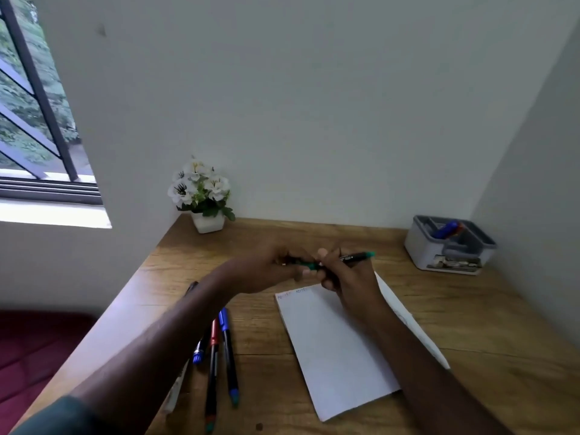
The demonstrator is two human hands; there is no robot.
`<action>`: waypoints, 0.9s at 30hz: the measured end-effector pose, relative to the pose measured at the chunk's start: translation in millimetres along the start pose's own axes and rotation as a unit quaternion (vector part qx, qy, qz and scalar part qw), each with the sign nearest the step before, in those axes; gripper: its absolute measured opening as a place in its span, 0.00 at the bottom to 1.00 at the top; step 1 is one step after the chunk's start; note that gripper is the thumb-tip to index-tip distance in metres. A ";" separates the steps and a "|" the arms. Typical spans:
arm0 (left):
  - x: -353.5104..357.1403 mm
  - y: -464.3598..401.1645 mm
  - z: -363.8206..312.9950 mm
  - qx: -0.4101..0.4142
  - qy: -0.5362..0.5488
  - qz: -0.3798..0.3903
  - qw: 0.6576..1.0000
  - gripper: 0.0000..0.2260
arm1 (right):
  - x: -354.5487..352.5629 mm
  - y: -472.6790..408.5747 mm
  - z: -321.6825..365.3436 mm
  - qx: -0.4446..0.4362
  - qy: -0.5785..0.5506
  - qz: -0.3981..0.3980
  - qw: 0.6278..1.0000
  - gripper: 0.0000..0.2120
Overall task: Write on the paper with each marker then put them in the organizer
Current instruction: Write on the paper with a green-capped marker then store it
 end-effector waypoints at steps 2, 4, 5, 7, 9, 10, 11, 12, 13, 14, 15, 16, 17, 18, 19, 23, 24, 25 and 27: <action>0.9 1.3 1.7 0.006 0.037 0.008 0.999 0.08 | -0.6 -1.6 0.7 0.002 -0.005 0.012 1.000 0.13; 0.8 4.8 4.3 -0.005 0.074 0.014 0.997 0.08 | 0.2 -1.4 0.9 -0.002 0.009 0.026 1.000 0.14; 0.4 6.7 6.1 -0.010 0.087 0.018 0.996 0.08 | 1.5 -1.3 0.3 -0.004 0.014 0.039 0.999 0.14; -1.2 10.2 6.1 -0.014 0.101 0.028 0.994 0.09 | 5.4 -1.4 -1.9 0.003 0.024 0.061 0.998 0.14; -3.6 13.7 4.3 -0.021 0.109 0.040 0.993 0.10 | 9.3 0.0 0.2 0.007 0.033 0.069 0.997 0.13; -5.6 16.4 4.5 -0.027 0.108 0.046 0.993 0.11 | 8.4 0.1 1.8 0.007 0.023 0.067 0.997 0.12; -8.5 19.9 5.7 -0.034 0.107 0.049 0.992 0.12 | 5.1 0.8 4.7 0.008 -0.005 0.060 0.998 0.11; -12.0 23.9 8.1 -0.044 0.107 0.046 0.992 0.12 | -1.7 1.5 8.6 0.005 -0.042 0.050 0.998 0.11; -16.2 27.9 11.7 -0.058 0.108 0.032 0.992 0.13 | -10.2 1.9 12.7 -0.003 -0.078 0.042 0.996 0.11; -20.4 31.3 15.9 -0.075 0.111 0.006 0.991 0.13 | -18.7 1.6 15.6 -0.015 -0.100 0.035 0.994 0.12; -23.8 33.6 19.9 -0.093 0.113 -0.024 0.989 0.13 | -23.9 1.9 17.7 -0.025 -0.111 0.031 0.993 0.12; -25.2 35.1 24.4 -0.110 0.105 -0.051 0.987 0.13 | -27.2 1.4 17.0 -0.029 -0.107 0.026 0.994 0.10; -24.8 35.3 27.8 -0.123 0.081 -0.067 0.987 0.11 | -27.5 0.8 14.6 -0.026 -0.096 0.024 0.995 0.07; -22.2 34.9 30.5 -0.131 0.041 -0.071 0.988 0.10 | -27.3 -0.3 10.7 -0.022 -0.084 0.018 0.996 0.08; -18.0 34.1 32.6 -0.136 -0.010 -0.062 0.989 0.08 | -26.9 -0.9 6.5 -0.015 -0.066 0.009 0.998 0.12; 1.9 30.8 37.7 -0.169 -0.128 0.026 0.977 0.12 | -28.1 2.2 0.9 -0.031 0.109 -0.062 0.992 0.08; 5.1 29.4 38.2 -0.173 -0.129 0.036 0.976 0.15 | -26.9 2.6 -0.3 -0.036 0.162 -0.077 0.983 0.08; 7.4 28.0 37.5 -0.173 -0.131 0.042 0.975 0.16 | -26.1 2.1 -2.8 -0.032 0.204 -0.093 0.974 0.08; 9.8 27.7 37.5 -0.178 -0.131 0.049 0.974 0.18 | -22.5 1.1 -7.5 -0.008 0.244 -0.113 0.963 0.09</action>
Point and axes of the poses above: each hand's wrist, its own y-axis away from the middle knuckle, its own x-axis out of the palm, z = x × y, the point moved 5 cm from there along -y, towards the middle knuckle, and after that the axes turned 14 degrees about x, right-handed, at the moved point
